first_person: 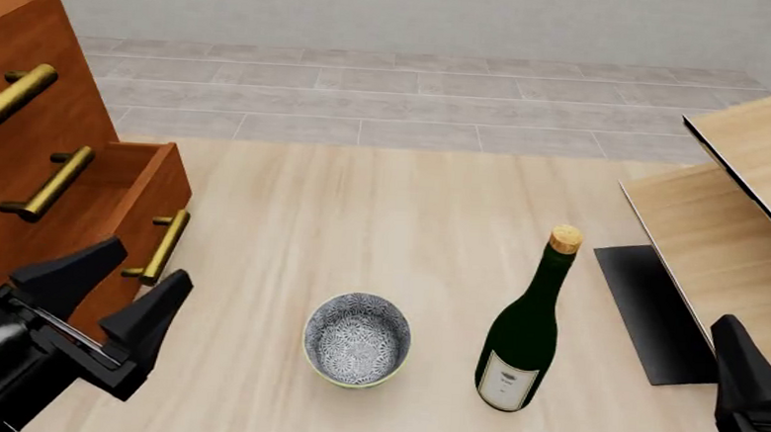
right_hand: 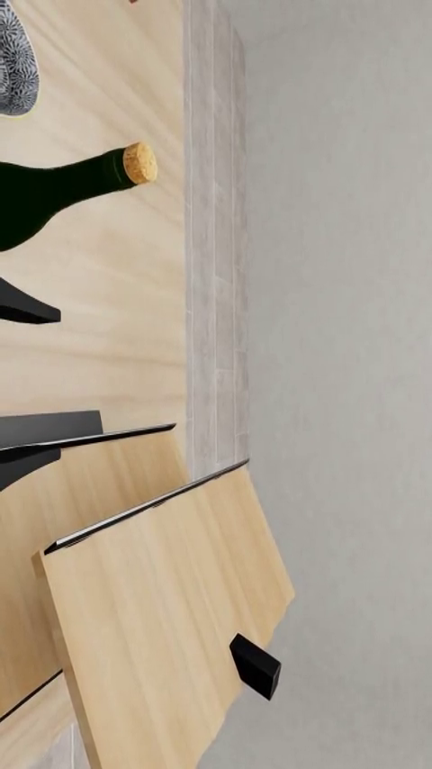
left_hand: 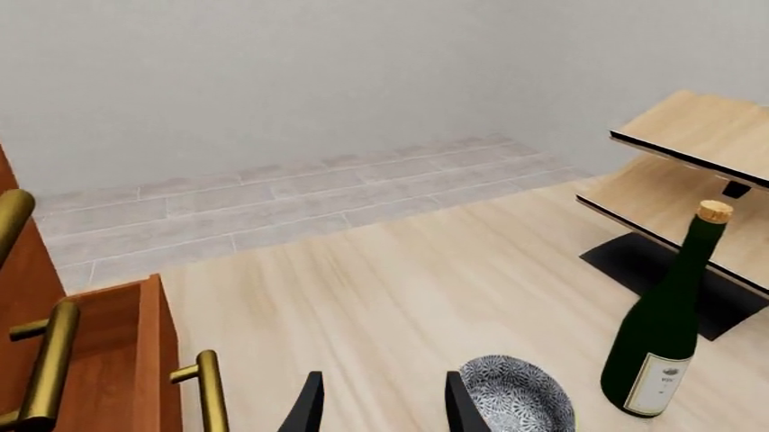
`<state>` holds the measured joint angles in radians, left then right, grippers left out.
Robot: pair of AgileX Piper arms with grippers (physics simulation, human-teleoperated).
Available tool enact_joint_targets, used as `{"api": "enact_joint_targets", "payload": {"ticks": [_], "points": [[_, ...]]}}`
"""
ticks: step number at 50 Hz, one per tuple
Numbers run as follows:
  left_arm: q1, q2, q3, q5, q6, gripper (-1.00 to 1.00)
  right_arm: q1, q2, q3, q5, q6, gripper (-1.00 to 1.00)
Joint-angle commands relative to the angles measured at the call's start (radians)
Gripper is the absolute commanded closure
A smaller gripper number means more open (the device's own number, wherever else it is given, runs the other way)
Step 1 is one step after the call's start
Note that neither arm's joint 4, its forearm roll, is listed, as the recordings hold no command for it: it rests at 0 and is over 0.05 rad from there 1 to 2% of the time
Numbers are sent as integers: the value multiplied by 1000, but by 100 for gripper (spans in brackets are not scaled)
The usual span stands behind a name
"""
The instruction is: Close the bottom drawer of the cabinet.
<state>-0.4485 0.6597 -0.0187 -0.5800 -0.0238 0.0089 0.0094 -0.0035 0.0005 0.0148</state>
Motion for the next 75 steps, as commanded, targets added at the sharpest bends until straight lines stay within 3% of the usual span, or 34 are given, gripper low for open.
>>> {"api": "enact_joint_targets", "payload": {"ticks": [1,12,20,37,60,75], "points": [[-85,225,-15,-183,19,-100,3,1,1,-1,-2,-100],[-95,411,-19,-324,-8,-100,8,3,0,-1,-7,-100],[-64,585,-27,-440,-77,-100,14,1,0,2,-12,-100],[-3,814,-58,-563,-180,-100,16,-4,0,4,-18,-100],[59,963,-86,-636,-206,-100,13,-8,-1,3,-24,-100],[116,967,-79,-639,-189,-100,14,-8,0,2,-26,-100]]}}
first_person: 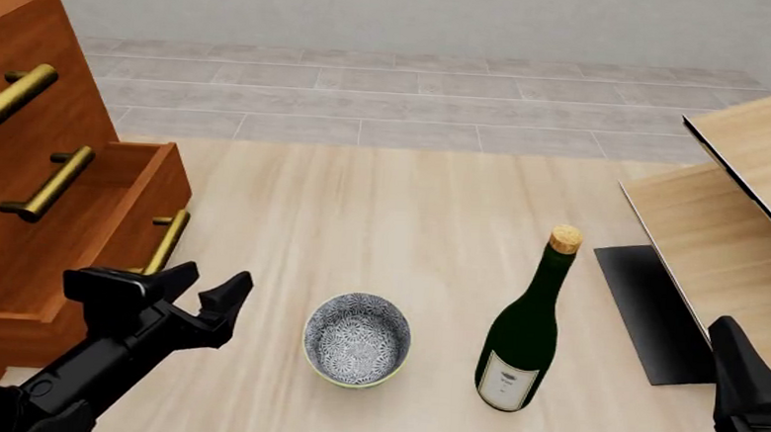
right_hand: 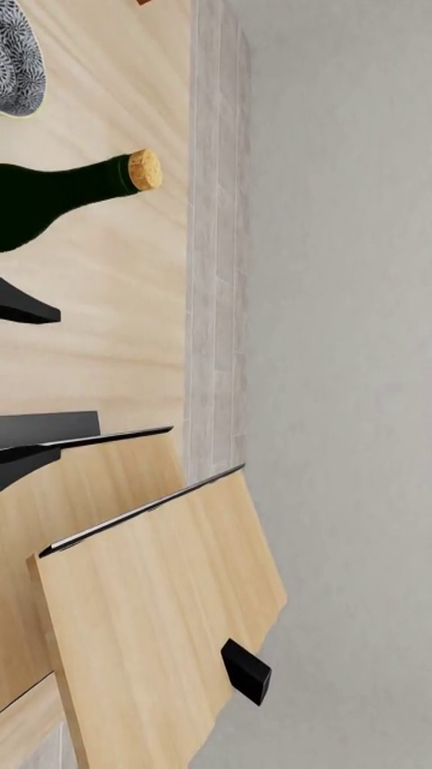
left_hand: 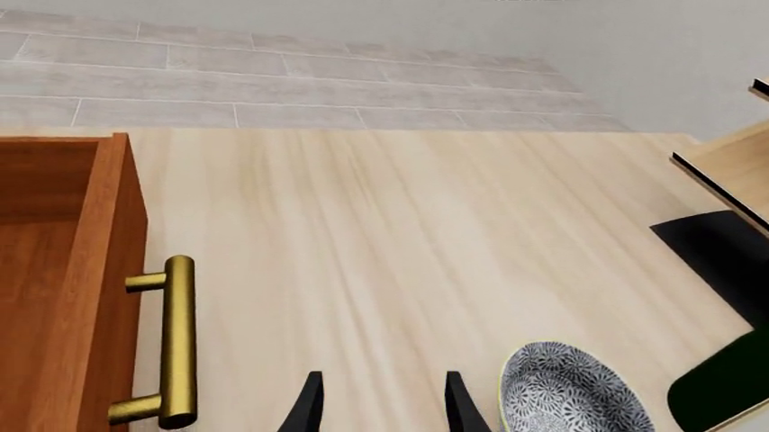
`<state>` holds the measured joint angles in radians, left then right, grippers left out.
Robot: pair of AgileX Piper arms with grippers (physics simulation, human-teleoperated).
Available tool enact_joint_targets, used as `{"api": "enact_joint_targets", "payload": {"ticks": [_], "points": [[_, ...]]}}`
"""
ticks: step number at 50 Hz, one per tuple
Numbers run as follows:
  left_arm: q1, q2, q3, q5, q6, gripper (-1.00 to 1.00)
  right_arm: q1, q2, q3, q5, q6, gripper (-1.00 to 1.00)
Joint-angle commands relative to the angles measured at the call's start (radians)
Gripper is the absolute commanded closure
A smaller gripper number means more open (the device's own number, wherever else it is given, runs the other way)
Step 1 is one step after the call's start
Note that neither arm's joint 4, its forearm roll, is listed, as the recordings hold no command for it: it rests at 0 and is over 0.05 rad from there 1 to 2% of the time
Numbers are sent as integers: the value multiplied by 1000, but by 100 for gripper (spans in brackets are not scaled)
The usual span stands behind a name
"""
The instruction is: Close the bottom drawer of the cabinet.
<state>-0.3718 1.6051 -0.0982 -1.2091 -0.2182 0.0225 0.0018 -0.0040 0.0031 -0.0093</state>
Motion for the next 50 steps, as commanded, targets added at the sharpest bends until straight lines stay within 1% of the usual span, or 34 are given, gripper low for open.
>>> {"api": "enact_joint_targets", "payload": {"ticks": [1,22,31,33,35,50], "points": [[42,23,0,-10,4,-100,1,0,0,-1,-2,-100],[126,73,-14,-10,24,-100,2,0,0,0,-3,-100],[174,95,-23,-10,60,-100,3,0,0,0,-3,-100],[197,99,-25,-10,86,-100,3,0,0,1,-3,-100],[207,114,-33,-10,79,-100,2,0,0,0,-2,-100],[295,166,-70,-10,129,-100,0,1,-1,0,-2,-100]]}}
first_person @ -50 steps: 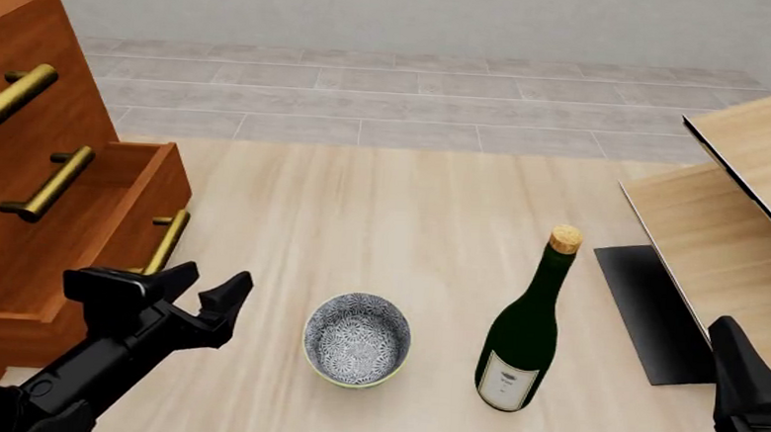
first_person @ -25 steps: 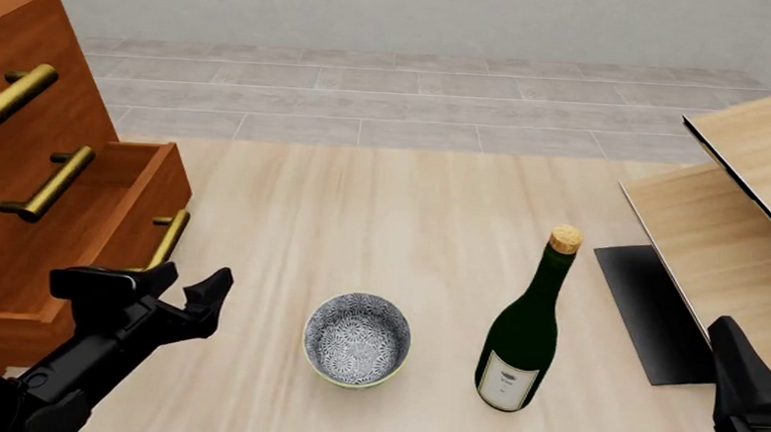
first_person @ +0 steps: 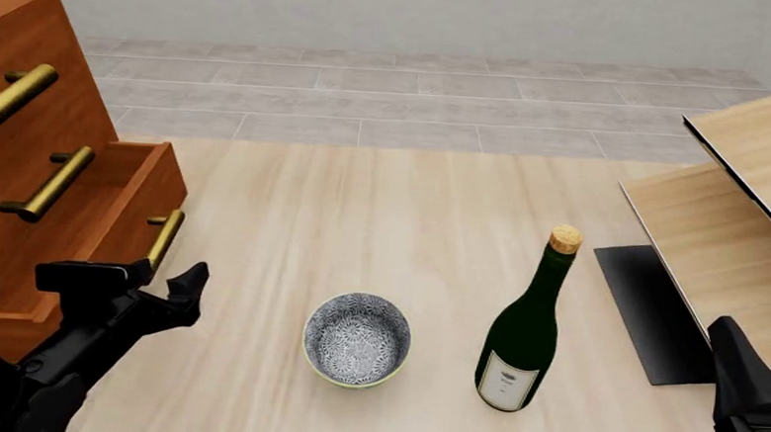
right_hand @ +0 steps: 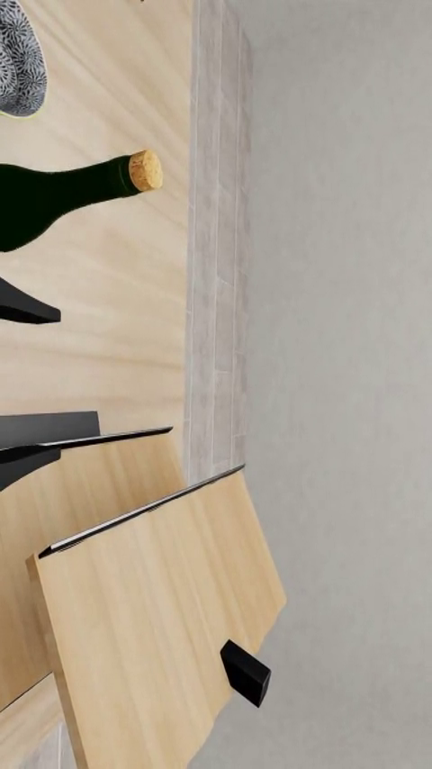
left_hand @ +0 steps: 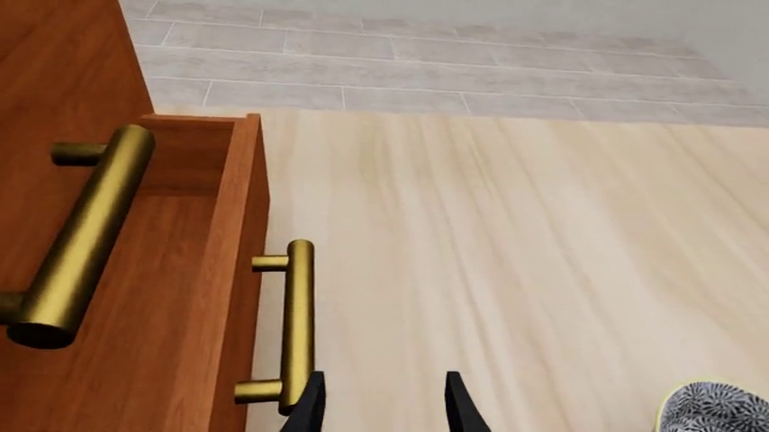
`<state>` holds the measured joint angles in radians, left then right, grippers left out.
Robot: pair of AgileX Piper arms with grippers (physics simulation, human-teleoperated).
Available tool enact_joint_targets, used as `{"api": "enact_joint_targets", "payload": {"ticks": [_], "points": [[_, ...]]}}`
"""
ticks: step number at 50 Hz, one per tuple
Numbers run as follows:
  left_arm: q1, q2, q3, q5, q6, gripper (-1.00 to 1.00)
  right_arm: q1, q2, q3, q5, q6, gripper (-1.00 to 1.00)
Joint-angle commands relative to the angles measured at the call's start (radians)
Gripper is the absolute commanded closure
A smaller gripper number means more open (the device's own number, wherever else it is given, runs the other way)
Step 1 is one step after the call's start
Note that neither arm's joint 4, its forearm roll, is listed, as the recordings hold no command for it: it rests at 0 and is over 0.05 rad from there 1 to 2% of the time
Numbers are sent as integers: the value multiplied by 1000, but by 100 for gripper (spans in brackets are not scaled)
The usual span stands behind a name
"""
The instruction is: Close the bottom drawer of the cabinet.
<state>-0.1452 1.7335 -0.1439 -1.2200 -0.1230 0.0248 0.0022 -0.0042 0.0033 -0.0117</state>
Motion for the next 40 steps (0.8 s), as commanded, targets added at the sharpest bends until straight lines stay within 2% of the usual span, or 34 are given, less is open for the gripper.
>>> {"api": "enact_joint_targets", "payload": {"ticks": [1,12,40], "points": [[68,38,-24,1,34,-100,-2,1,-1,0,0,-100],[120,56,-35,1,80,-100,2,0,0,0,2,-100],[198,48,-44,2,127,-100,11,4,1,1,-1,-100]]}}
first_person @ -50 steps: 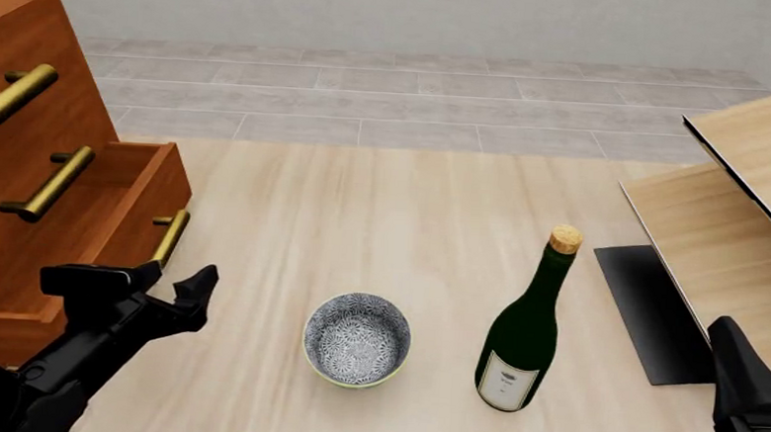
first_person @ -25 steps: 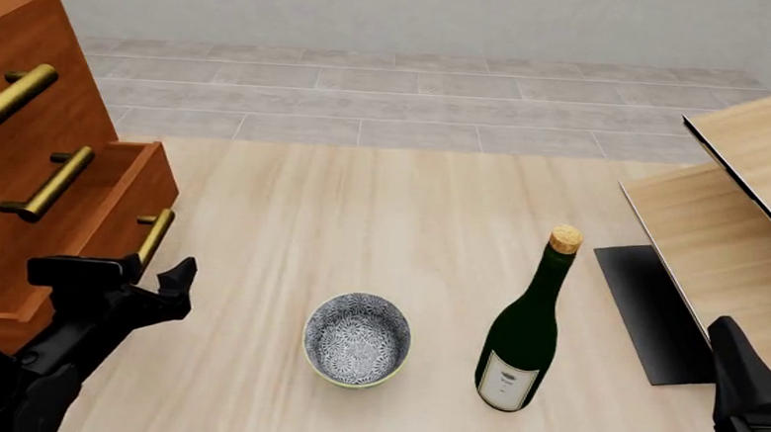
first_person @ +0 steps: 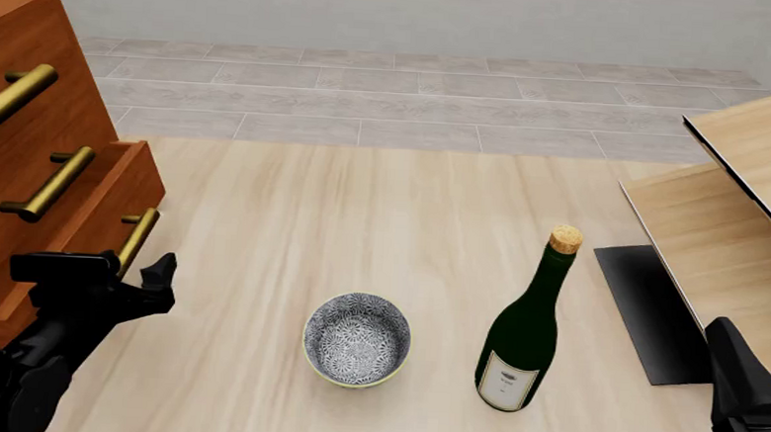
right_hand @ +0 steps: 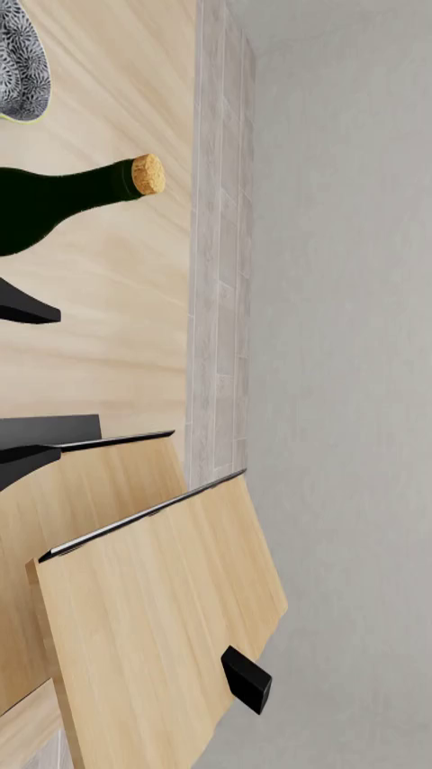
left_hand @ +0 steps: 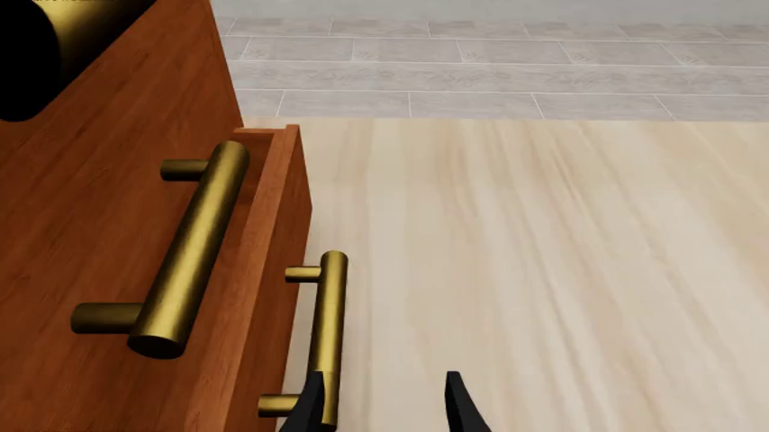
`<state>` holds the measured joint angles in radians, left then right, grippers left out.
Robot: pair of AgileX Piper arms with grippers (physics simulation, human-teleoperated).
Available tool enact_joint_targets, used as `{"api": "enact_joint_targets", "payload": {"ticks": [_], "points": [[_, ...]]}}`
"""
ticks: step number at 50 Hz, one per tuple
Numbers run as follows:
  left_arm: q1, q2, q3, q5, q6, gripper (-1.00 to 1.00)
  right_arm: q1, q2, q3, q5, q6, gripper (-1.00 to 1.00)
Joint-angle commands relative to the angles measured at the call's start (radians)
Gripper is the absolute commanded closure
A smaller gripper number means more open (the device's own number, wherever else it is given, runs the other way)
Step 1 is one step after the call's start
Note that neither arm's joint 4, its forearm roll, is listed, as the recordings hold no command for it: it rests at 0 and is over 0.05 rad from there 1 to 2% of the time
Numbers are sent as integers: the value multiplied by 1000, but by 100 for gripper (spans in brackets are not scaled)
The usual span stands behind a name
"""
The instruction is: Close the bottom drawer of the cabinet.
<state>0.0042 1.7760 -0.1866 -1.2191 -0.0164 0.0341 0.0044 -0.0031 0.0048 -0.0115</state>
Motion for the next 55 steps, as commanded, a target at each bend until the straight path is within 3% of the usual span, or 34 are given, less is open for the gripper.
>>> {"api": "enact_joint_targets", "payload": {"ticks": [1,36,55], "points": [[52,5,-1,2,21,-100,2,2,0,0,0,-100],[150,33,-27,0,107,-100,-2,1,0,-2,0,-100],[221,53,-49,-1,201,-100,-3,0,0,-3,4,-100]]}}
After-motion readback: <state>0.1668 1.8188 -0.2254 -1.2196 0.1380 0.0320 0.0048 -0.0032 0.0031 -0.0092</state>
